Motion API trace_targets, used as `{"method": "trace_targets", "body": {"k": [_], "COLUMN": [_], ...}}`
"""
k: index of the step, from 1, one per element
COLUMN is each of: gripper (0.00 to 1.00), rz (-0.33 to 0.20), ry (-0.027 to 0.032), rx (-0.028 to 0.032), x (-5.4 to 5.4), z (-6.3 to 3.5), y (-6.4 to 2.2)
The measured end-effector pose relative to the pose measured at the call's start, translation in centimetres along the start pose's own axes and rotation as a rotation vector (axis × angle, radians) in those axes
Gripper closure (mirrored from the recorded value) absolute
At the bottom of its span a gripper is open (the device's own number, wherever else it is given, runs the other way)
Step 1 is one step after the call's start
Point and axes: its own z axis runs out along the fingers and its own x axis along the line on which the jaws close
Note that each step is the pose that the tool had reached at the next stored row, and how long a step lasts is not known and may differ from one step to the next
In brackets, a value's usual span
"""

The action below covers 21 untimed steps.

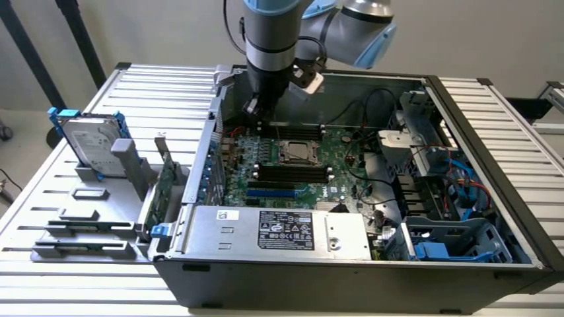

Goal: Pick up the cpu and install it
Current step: 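Install the first cpu locking lever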

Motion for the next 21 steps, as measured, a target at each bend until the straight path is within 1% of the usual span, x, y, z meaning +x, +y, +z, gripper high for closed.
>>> {"method": "trace_targets", "body": {"k": [5, 7, 10, 15, 18, 21], "gripper": [0.89, 0.89, 0.89, 0.89, 0.89, 0.89], "rz": [0.001, 0.001, 0.001, 0.002, 0.004, 0.008], "ry": [0.0019, 0.0026, 0.0035, 0.0033, 0.0038, 0.0058], "rx": [-0.0119, -0.0147, -0.0169, -0.0183, -0.0194, -0.0223], "x": [0.5, 0.7, 1.2, 2.0, 2.0, 1.8], "z": [0.00, 0.00, -0.01, -0.01, 0.21, 0.69], "y": [0.61, 0.98, 1.62, 2.77, 3.03, 3.18]}}
